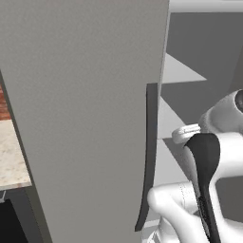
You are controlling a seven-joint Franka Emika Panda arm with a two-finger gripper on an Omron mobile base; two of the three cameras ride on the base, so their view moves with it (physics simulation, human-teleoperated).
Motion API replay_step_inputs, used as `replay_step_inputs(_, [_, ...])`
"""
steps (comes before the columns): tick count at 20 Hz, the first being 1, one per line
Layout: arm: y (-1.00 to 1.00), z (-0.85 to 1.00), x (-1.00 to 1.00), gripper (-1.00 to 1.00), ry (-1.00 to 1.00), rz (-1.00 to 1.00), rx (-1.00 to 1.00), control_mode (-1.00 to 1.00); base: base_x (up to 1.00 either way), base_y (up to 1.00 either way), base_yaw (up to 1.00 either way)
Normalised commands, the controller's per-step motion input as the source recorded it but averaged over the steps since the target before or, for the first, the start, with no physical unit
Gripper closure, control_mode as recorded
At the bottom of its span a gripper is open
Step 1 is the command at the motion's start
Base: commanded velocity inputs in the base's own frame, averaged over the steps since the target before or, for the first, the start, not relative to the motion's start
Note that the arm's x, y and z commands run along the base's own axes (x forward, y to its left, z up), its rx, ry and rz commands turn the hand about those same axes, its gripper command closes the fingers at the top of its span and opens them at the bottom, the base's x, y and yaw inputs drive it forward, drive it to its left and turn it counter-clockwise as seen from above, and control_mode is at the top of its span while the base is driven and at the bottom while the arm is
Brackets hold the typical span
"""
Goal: Take the eggplant, tangerine, and pear from the freezer and place them in the bowl on the counter.
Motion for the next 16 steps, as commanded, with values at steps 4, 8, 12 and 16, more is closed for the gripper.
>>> replay_step_inputs(4, [0.03, 0.02, -0.18, 1.00, -0.07, 0.04, 0.04, 1.00, -0.64, 0.19, 0.10])
replay_step_inputs(8, [0.00, 0.00, 0.00, 1.00, 0.00, 0.00, 0.00, 1.00, -0.90, 0.75, 0.09])
replay_step_inputs(12, [0.00, 0.00, 0.00, 1.00, 0.00, 0.00, 0.00, 1.00, -0.56, 1.00, 0.07])
replay_step_inputs(16, [0.00, 0.00, 0.00, 1.00, 0.00, 0.00, 0.00, 1.00, -0.19, 1.00, 0.05])
